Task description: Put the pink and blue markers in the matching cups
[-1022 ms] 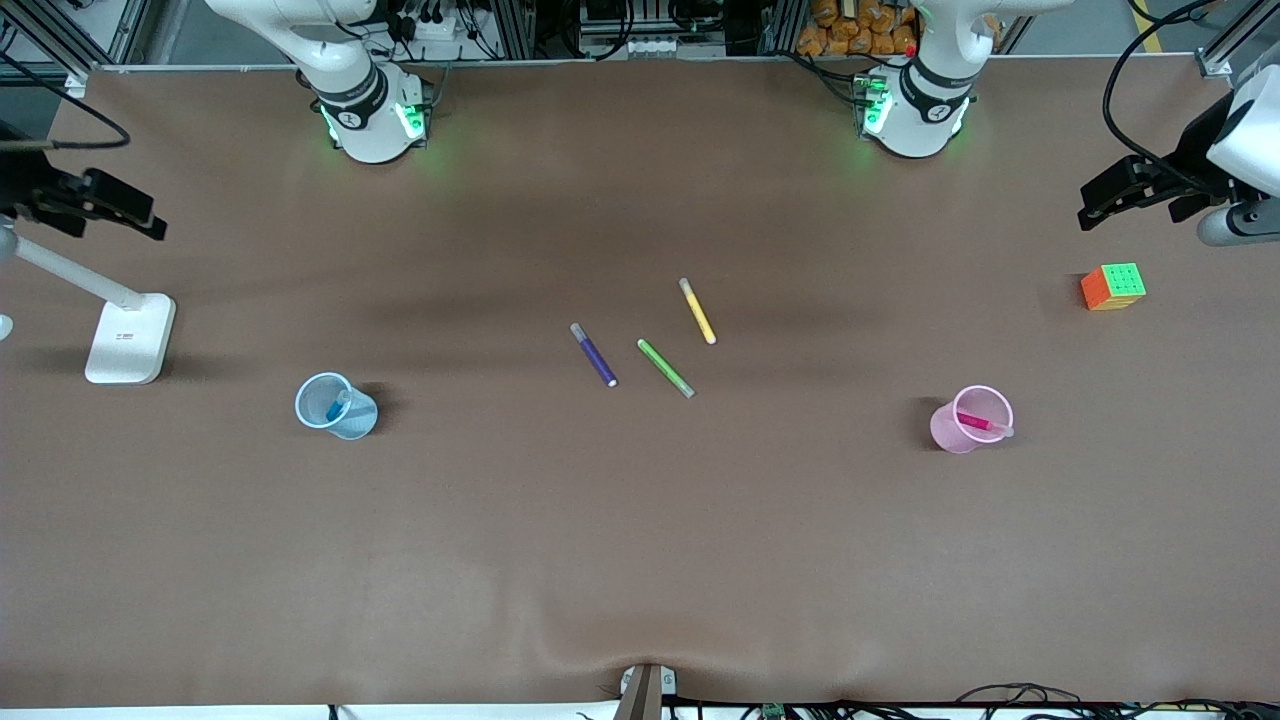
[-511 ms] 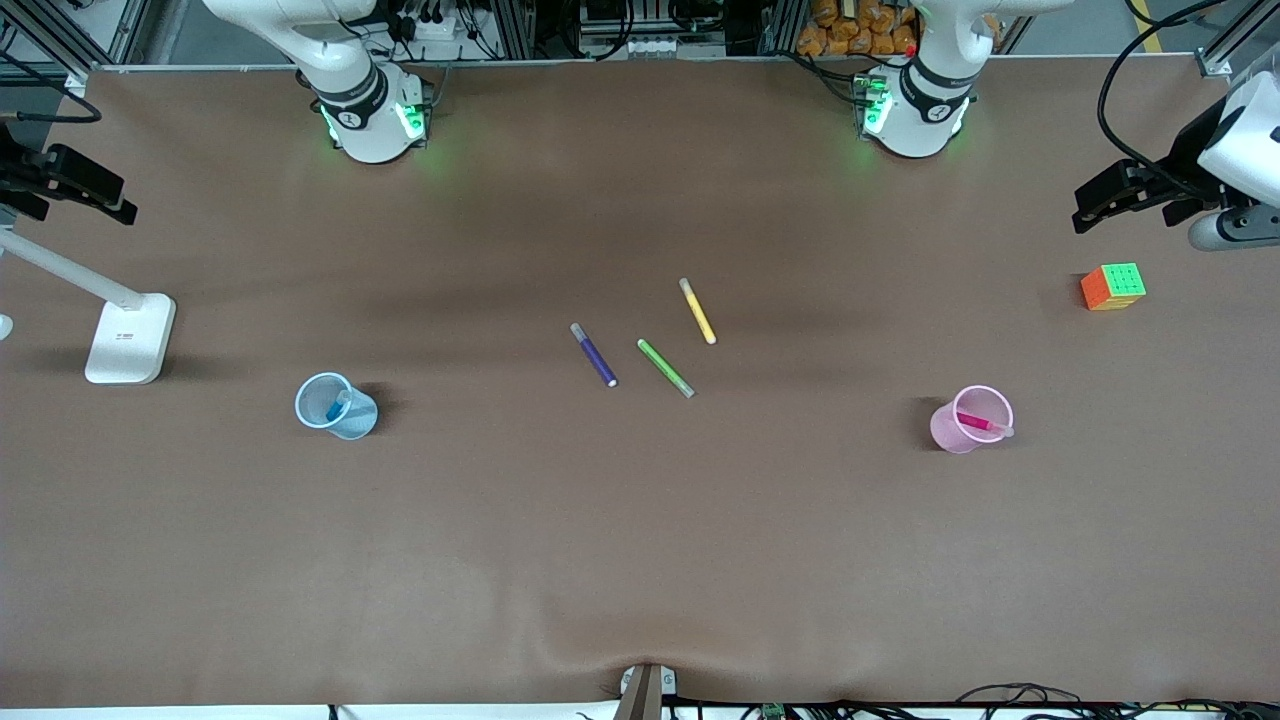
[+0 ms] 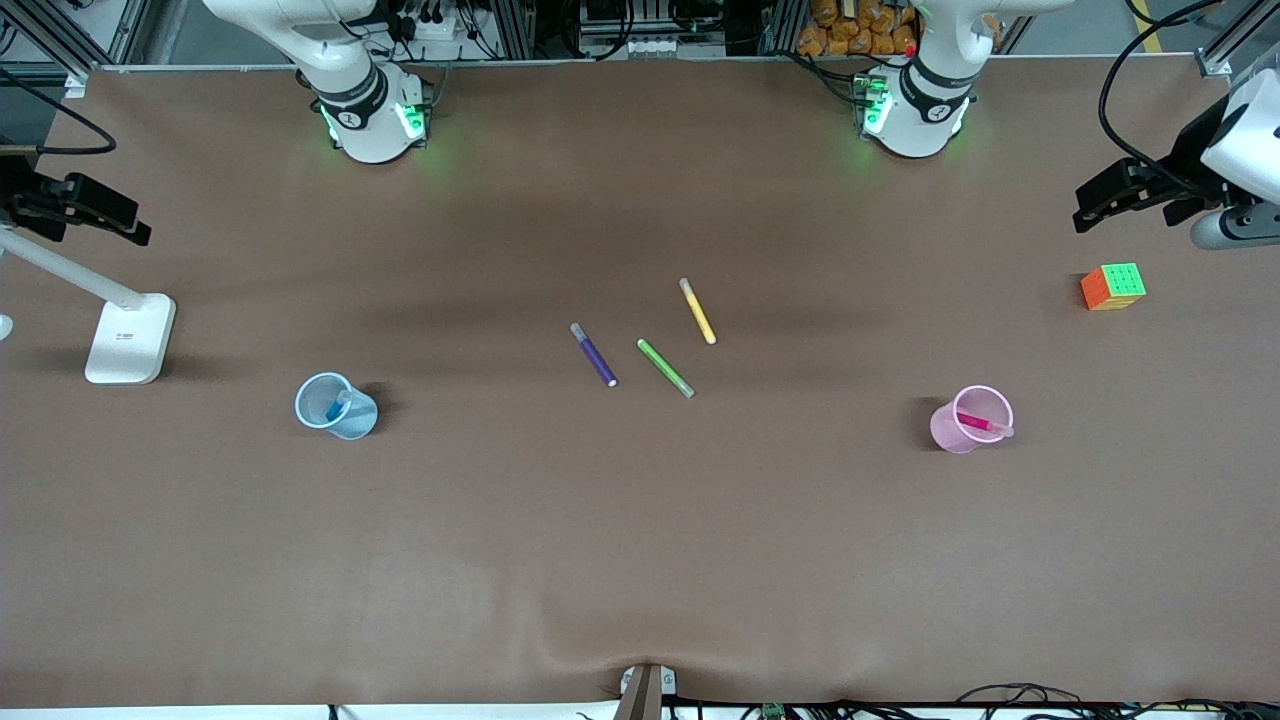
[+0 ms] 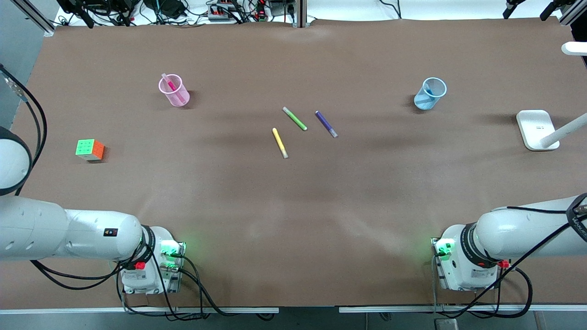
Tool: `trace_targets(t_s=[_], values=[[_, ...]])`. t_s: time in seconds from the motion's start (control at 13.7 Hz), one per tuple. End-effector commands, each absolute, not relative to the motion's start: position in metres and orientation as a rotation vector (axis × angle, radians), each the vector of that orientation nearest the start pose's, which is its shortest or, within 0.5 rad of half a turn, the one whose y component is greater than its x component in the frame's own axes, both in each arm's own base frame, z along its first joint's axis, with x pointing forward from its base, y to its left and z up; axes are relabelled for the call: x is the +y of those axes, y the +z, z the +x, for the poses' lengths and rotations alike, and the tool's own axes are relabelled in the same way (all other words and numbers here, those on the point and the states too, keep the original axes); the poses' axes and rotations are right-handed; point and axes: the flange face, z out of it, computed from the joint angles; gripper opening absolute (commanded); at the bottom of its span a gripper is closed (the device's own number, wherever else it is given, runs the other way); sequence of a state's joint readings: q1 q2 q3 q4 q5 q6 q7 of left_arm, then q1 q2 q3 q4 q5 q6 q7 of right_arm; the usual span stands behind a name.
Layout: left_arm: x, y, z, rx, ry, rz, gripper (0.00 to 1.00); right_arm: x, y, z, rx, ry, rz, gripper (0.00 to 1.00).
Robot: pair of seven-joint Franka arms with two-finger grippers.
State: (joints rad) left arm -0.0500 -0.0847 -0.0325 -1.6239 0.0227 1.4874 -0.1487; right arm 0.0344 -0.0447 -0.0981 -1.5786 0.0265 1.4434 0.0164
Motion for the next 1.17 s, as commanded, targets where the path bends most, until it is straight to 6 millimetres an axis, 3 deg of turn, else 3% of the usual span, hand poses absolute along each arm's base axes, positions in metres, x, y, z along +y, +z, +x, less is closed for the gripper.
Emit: trace_targets(t_s=[0.0, 0.29, 0.58, 1.09], values=[[-0.040, 0.644, 0.513, -0.076, 0.087, -3.140, 1.00, -0.023, 0.637, 0.527, 0.106, 0.123, -3.091, 1.00], [-0.046, 0.646, 0.517, -0.069, 0.080, -3.139, 1.00, -0.026, 0.633, 0.529, 0.117, 0.106, -3.097, 1.00], [-0.042, 0.651, 0.518, -0.087, 0.071, -3.131, 1.00, -0.029, 0.616, 0.531, 0.127, 0.099, -3.093, 1.00], [-0.033, 0.652, 0.515, -0.124, 0.113, -3.120, 1.00, -0.036, 0.618, 0.529, 0.069, 0.101, -3.092, 1.00]])
